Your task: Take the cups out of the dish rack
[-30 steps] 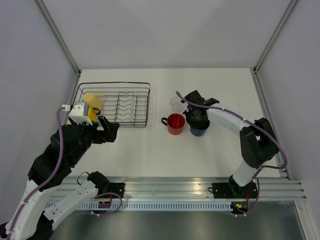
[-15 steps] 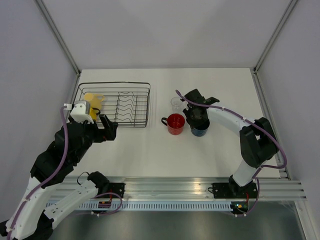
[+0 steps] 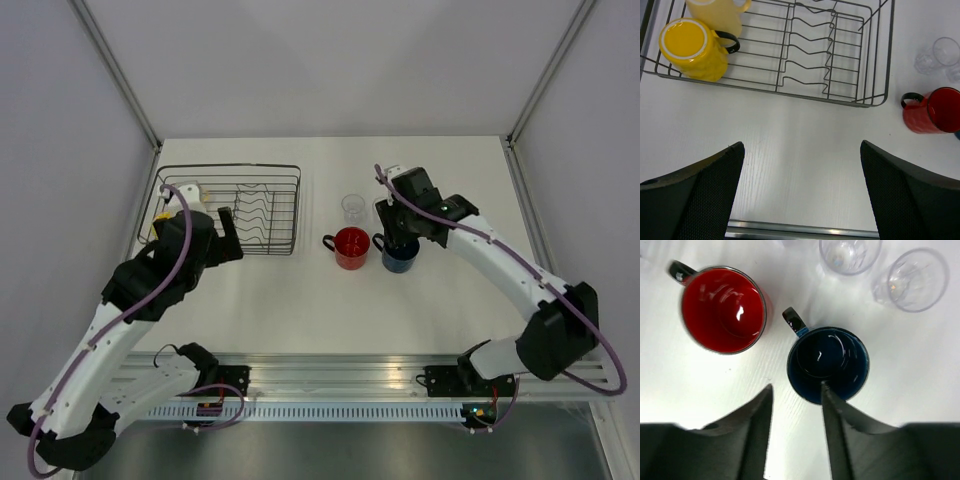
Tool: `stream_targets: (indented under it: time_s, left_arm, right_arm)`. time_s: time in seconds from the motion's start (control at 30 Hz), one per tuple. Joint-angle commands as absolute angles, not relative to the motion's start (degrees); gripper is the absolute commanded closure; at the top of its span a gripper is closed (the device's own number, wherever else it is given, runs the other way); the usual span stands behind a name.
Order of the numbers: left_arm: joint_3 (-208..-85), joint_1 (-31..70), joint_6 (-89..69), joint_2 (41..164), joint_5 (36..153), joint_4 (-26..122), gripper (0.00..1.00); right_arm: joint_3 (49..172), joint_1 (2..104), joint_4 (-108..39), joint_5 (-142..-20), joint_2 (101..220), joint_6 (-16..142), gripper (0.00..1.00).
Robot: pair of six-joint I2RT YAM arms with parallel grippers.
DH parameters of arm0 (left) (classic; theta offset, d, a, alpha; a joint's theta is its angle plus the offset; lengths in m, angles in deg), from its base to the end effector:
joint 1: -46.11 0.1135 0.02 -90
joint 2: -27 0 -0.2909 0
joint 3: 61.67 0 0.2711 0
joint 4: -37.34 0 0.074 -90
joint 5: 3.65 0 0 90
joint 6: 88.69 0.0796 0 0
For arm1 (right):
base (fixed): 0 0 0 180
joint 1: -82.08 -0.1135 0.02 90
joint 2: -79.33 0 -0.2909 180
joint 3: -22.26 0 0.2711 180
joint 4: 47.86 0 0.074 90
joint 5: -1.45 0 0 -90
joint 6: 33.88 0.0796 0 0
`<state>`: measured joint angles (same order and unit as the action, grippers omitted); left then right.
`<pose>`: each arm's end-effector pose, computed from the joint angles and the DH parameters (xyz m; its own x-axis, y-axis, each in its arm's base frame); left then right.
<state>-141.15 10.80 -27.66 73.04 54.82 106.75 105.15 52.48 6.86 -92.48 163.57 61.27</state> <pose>0.1539 -0.0580 0.3890 -0.4907 -0.1584 -0.8568 -0.1033 0.9870 -0.1233 0.3048 0.1669 0.2693 -0.7598 -0.3286 -0.5610 -0.3929 0.9196 -0.0065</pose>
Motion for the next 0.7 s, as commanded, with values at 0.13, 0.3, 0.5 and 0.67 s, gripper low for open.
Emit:
stream_targets:
  time_s: [0.13, 0.3, 0.5, 0.67]
  left_arm:
    - [-148.9, 23.1, -30.3, 82.2, 58.5, 105.3, 0.00]
    - [-150.8, 36.4, -27.4, 87.7, 66.6, 102.8, 0.00]
    - [-152.2, 49.2, -27.7, 95.3, 71.8, 100.5, 0.00]
    - [-152.9, 58.1, -23.8, 102.1, 79.4, 96.3, 0.00]
  right_arm:
    - [102.1, 52.7, -1.2, -93.0, 143.2, 64.0, 0.05]
    - [94.6, 52.6, -9.9, -89.0, 134.6, 68.5, 0.02]
    - [89.5, 52.7, -16.9, -84.3, 132.3, 73.2, 0.02]
    - [83.7, 52.7, -24.7, -79.9, 130.9, 77.5, 0.02]
